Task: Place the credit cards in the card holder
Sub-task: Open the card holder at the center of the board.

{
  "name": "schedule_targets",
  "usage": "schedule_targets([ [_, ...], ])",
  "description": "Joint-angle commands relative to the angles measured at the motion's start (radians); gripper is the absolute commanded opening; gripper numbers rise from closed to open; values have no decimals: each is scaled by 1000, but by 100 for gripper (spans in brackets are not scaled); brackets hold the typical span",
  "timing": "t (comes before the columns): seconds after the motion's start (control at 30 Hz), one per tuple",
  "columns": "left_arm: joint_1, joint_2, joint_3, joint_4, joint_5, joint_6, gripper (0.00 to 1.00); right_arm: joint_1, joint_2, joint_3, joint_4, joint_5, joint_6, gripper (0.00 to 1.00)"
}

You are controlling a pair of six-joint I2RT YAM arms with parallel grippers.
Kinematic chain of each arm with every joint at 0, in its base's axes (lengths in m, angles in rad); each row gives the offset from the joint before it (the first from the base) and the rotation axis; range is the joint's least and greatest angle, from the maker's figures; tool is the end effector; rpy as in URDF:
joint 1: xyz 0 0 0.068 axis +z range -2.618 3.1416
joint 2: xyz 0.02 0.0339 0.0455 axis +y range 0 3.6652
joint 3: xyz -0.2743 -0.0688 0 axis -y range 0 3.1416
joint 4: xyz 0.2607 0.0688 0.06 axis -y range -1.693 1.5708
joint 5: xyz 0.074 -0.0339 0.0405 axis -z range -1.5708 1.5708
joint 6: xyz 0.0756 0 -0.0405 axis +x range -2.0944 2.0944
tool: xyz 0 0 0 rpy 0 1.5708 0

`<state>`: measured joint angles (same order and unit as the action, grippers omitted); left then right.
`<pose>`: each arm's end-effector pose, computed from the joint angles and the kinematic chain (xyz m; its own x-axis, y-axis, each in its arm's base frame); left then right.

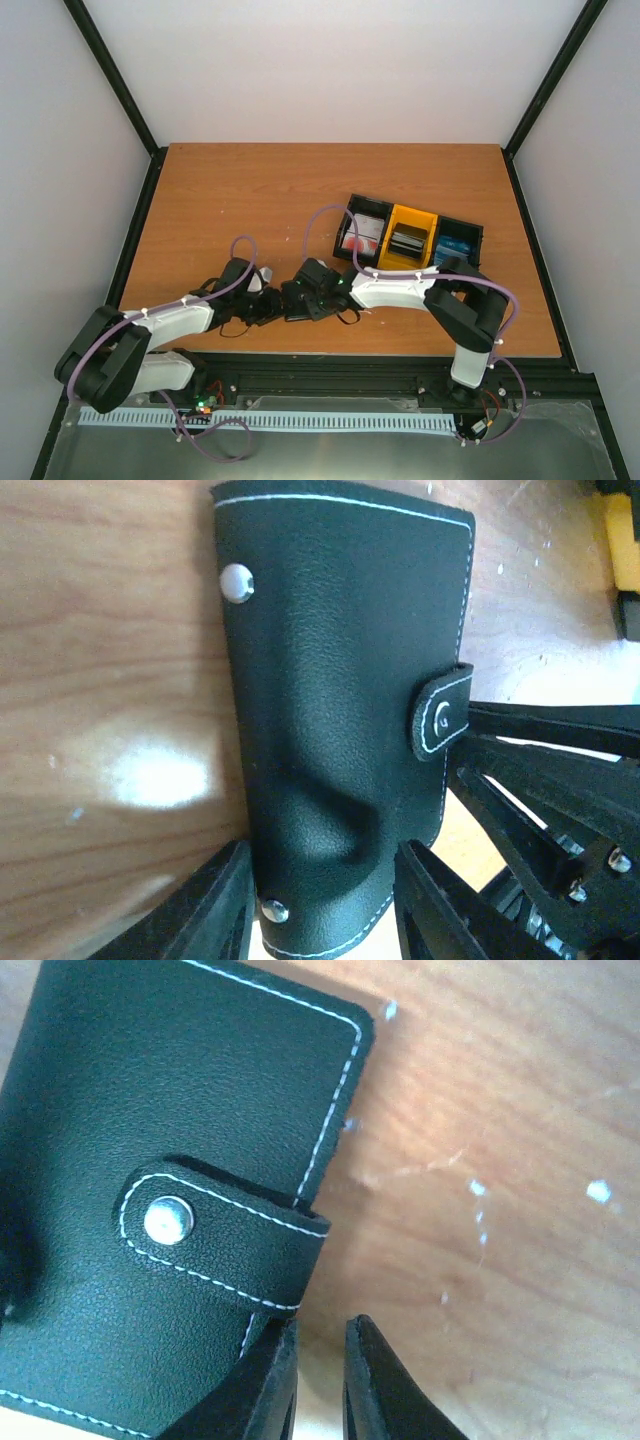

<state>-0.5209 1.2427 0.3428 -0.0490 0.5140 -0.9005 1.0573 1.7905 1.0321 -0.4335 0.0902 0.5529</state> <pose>0.1742 -0.1428 0.0926 -0.9722 -0.2289 -0.0488 -0.1289 0.6976 -0.7048 0.1855 0.3150 0.1068 -0.8354 -0.4165 -0.3587 -0.4846 0.8660 0.1230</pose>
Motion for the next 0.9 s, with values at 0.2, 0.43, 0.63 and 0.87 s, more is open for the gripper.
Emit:
schedule_targets([
  [0.2,-8,58,-35,96,-142,-111,34,-34,7,86,-60,138,-14,24],
  [0.43,-8,34,-48,88,-239,-170,39,-25,-28,129,-117,150,-35,45],
  [0.63,-8,65,-52,107,-253,-196,39,-25,50,211,-72,78,-69,47],
  [0.87,-8,121,-68,145,-229,-233,35,-21,126,239,-33,21,-85,47],
])
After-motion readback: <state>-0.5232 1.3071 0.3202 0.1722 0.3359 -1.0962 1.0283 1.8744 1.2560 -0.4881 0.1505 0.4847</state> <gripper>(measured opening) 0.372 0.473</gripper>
